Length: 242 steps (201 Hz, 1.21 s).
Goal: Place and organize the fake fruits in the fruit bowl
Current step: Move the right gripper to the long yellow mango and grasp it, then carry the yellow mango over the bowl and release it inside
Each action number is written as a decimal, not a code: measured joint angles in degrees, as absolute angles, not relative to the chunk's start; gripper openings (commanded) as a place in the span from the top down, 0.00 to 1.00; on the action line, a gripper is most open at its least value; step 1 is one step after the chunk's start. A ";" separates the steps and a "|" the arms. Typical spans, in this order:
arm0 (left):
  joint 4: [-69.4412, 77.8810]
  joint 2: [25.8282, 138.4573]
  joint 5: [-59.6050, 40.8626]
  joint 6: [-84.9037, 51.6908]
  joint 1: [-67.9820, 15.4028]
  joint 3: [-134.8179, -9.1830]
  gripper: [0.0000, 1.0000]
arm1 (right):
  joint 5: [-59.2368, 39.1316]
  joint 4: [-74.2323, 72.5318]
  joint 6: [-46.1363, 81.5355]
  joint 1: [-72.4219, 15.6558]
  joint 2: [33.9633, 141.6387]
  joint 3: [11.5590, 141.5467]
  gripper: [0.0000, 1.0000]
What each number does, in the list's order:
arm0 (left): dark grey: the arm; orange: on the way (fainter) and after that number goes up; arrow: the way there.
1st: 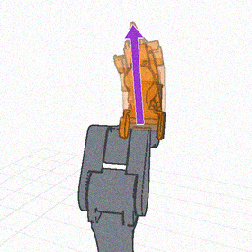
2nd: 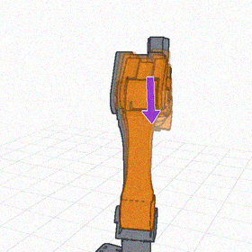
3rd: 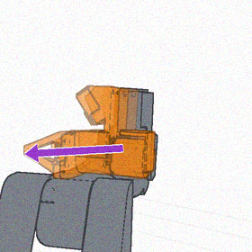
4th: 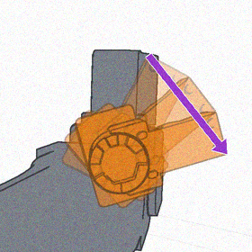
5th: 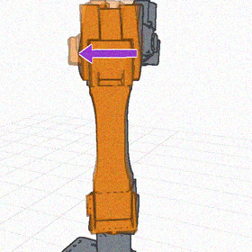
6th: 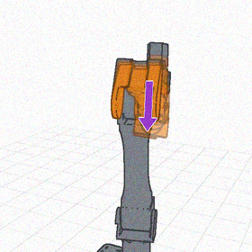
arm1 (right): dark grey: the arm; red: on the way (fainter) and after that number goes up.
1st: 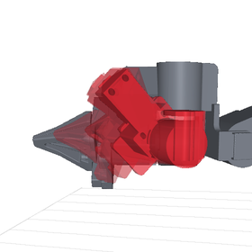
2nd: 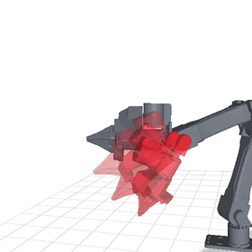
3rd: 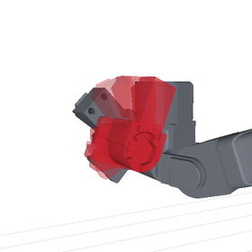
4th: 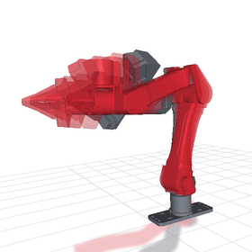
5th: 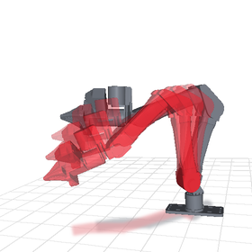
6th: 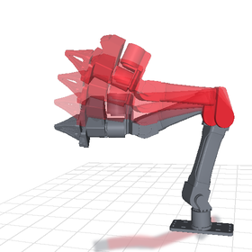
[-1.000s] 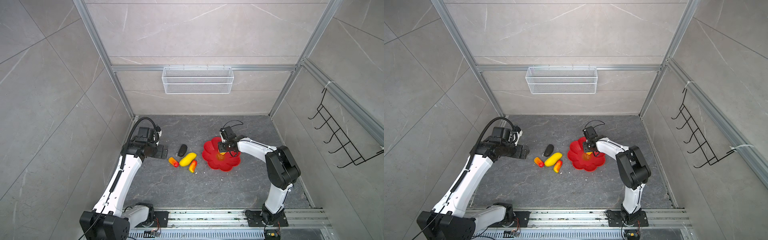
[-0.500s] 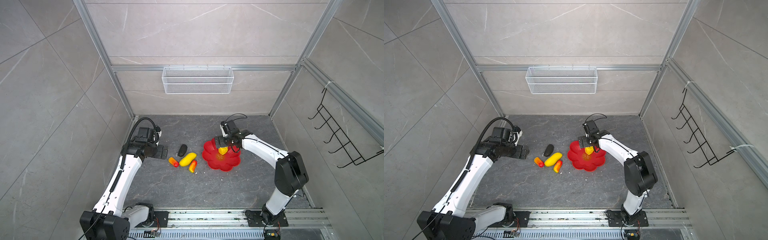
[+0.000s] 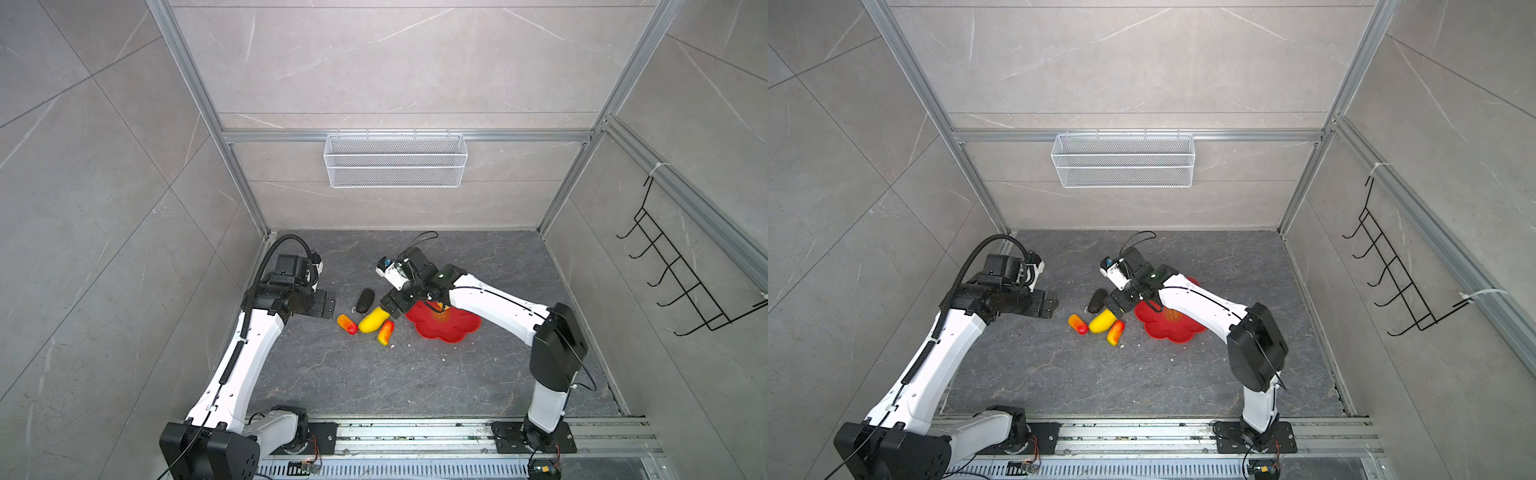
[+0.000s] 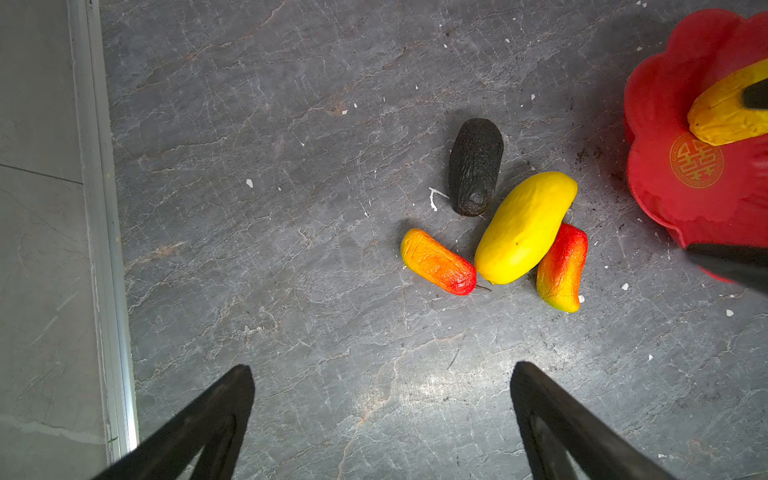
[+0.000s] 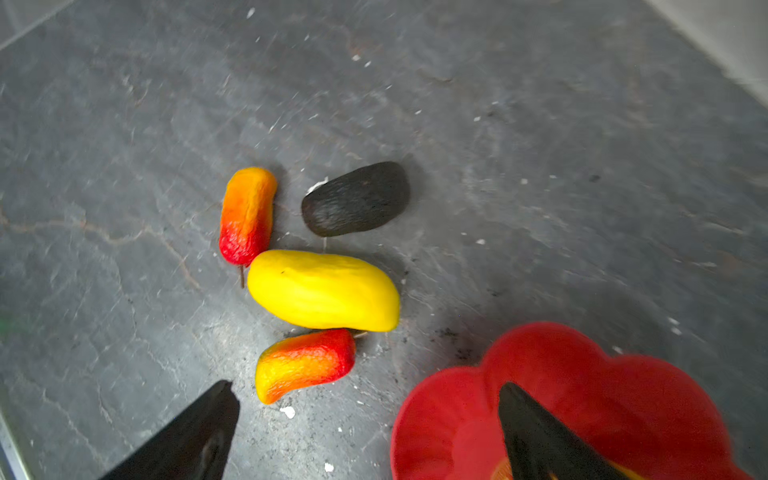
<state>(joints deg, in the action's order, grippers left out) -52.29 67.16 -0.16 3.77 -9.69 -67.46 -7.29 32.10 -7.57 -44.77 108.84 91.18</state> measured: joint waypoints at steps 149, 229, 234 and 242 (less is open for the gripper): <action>-52.27 66.94 -0.40 3.92 -9.61 -67.05 0.00 | -16.29 37.08 -20.88 -46.87 127.44 102.78 0.03; -52.27 66.94 -0.58 3.92 -9.61 -66.87 0.00 | -12.82 36.21 -17.08 -46.87 128.38 102.74 0.37; -52.27 66.94 -0.58 3.92 -9.61 -66.87 0.00 | -12.58 36.18 -16.60 -46.87 128.51 102.85 0.37; -52.27 66.94 -0.60 3.95 -9.61 -66.87 0.00 | -12.23 36.14 -16.01 -46.92 128.75 102.89 0.39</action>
<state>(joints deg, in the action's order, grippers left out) -52.27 66.94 -0.60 3.95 -9.61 -66.87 -12.23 36.14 -16.01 -46.92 128.75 102.89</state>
